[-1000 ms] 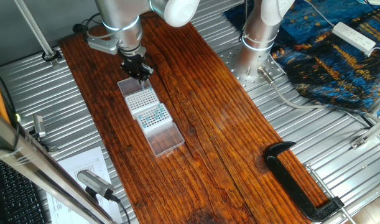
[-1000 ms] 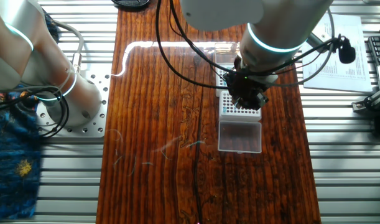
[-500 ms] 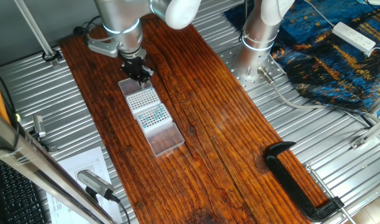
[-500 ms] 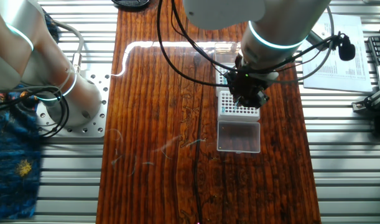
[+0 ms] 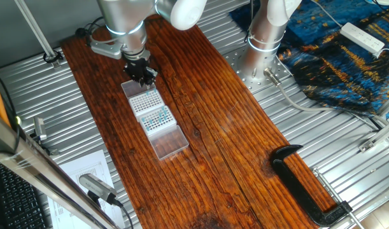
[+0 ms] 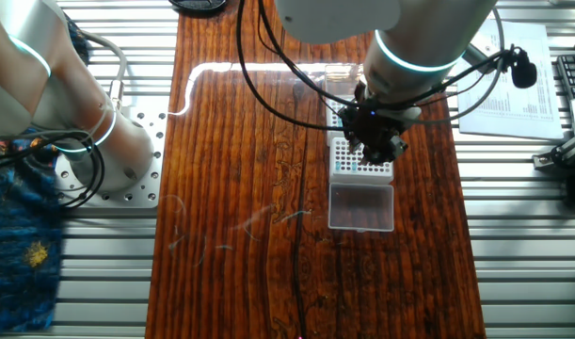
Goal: Transfer all medium pipette tips from one holder to another
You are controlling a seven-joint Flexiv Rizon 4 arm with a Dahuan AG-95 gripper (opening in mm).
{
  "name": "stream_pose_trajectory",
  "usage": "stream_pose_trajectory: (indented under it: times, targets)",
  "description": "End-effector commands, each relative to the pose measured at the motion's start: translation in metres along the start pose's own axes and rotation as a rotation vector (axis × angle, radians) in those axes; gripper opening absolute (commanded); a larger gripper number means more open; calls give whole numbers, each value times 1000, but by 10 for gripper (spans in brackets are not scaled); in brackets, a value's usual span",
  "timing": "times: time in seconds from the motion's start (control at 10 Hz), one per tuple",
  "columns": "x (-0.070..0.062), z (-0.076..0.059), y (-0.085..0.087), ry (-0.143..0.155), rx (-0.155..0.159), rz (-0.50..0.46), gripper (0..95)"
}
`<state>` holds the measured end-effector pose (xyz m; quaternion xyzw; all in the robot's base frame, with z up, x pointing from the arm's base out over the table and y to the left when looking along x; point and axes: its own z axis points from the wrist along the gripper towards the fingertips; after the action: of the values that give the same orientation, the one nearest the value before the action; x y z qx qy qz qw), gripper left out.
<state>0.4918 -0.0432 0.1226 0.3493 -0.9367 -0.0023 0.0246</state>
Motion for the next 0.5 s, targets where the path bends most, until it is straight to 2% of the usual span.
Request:
stream_pose_trajectory:
  times: [0.1,0.2,0.5]
  targets:
    - [-10,-7,6,16,-11,46,190]
    - [-21,-10,14,21,-10,74,190]
    - [-45,-7,36,16,-12,106,190]
